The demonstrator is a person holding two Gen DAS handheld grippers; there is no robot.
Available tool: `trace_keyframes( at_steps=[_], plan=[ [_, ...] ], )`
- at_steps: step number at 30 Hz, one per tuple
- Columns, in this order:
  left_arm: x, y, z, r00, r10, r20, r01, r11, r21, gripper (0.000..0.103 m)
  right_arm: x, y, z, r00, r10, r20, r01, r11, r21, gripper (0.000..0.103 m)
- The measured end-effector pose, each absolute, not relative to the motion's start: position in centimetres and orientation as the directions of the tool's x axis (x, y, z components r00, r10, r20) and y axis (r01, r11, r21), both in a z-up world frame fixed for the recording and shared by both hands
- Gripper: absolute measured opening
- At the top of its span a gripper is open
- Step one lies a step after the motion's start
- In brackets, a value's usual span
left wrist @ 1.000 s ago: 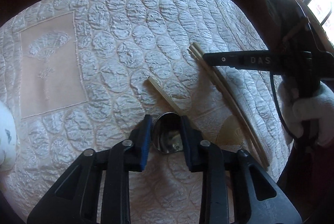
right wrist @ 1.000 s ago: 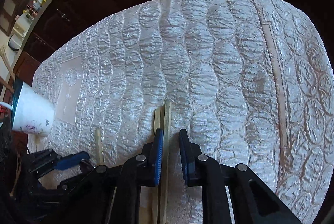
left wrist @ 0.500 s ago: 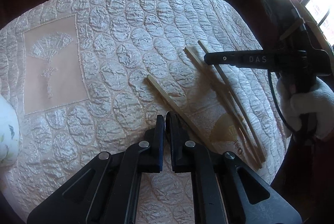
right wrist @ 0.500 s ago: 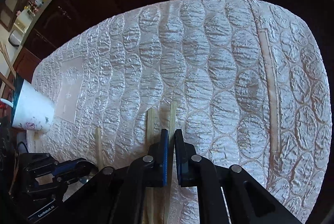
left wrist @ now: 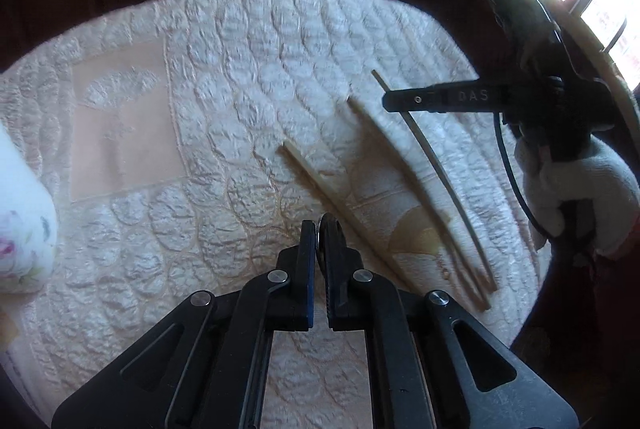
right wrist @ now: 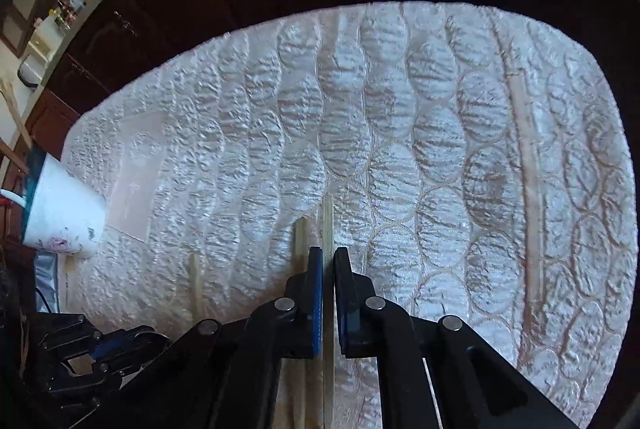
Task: Organize utensils
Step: 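Grasp the steel spoon with the left tool and lift it, then carry the chopstick and steel spoon with both tools toward the cup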
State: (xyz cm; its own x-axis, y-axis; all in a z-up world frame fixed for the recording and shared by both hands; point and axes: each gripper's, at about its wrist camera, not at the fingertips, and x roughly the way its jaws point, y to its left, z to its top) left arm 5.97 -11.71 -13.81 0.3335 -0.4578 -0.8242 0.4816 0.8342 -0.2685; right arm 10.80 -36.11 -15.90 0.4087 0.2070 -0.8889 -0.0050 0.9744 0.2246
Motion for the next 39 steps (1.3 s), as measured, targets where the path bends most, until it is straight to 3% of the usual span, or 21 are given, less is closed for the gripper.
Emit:
trace_keyframes(
  at_steps=[9,17,39],
  plan=[
    [5.6,-7.4,-6.5,0.464,-0.500,-0.731,0.473,0.838,-0.273,0.002,6.7,-35.6,-8.2,0.550,0.230,-0.803,-0.055,0.969,0.240,0.005],
    [3.8,-4.1,-3.5,0.546,-0.471,-0.693,0.449,0.863,-0.233,0.002,3.2,-34.6,-4.2,0.615,0.256,-0.746,-0.114,0.965,0.237,0.005],
    [2.7,-2.9,-1.9,0.625,-0.358,-0.694,0.438,0.896,-0.068,0.002,2.1,-29.0,-0.1,0.651,0.324,-0.686,-0.227,0.946,0.232,0.005]
  ],
)
